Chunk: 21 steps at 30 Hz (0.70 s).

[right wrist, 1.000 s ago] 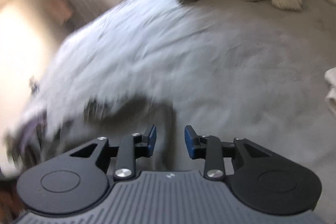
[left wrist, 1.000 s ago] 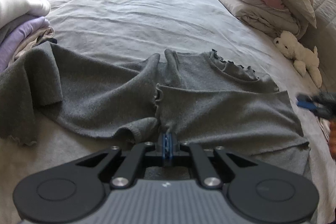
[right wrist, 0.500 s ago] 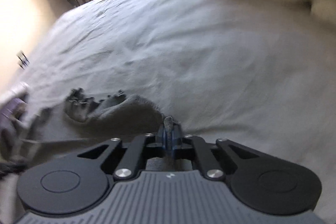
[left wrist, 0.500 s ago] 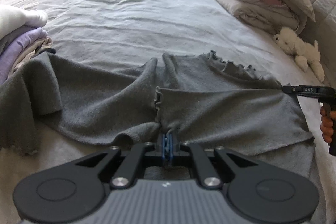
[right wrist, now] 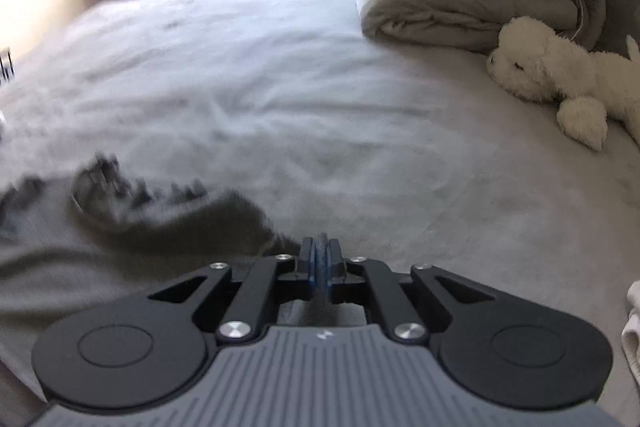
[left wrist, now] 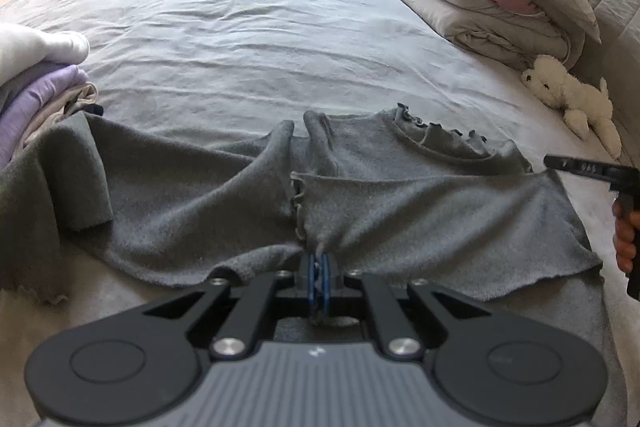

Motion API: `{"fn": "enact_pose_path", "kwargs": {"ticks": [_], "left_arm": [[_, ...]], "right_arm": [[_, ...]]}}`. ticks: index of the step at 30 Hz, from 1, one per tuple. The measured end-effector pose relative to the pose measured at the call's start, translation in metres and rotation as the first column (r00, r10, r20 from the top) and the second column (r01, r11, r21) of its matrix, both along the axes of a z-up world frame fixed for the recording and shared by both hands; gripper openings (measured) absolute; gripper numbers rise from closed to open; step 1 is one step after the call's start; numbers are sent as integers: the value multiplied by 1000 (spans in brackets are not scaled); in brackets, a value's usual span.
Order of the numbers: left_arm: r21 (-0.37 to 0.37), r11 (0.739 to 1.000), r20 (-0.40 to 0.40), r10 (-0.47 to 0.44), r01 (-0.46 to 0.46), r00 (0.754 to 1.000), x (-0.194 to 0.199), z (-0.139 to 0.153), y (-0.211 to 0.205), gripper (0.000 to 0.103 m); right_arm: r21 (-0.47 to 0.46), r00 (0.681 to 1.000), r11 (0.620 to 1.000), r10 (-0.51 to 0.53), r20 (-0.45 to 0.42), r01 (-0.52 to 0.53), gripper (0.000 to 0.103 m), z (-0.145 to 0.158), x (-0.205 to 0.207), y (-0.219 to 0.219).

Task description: Fold clothes

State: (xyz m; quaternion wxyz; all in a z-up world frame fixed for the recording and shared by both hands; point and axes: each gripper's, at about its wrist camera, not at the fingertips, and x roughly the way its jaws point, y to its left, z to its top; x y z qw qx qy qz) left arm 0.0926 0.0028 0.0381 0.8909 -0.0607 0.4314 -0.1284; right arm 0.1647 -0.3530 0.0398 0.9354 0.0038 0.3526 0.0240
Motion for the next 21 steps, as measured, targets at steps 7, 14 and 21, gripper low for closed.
{"fn": "enact_pose_path", "kwargs": {"ticks": [7, 14, 21], "left_arm": [[1, 999, 63, 47, -47, 997, -1, 23, 28, 24], [-11, 1000, 43, -6, 7, 999, -7, 24, 22, 33], [73, 997, 19, -42, 40, 999, -20, 18, 22, 39]], "right_arm": [[-33, 1000, 999, -21, -3, 21, 16, 18, -17, 20], [-4, 996, 999, -39, -75, 39, 54, 38, -71, 22], [104, 973, 990, -71, -218, 95, 54, 3, -137, -20]]}}
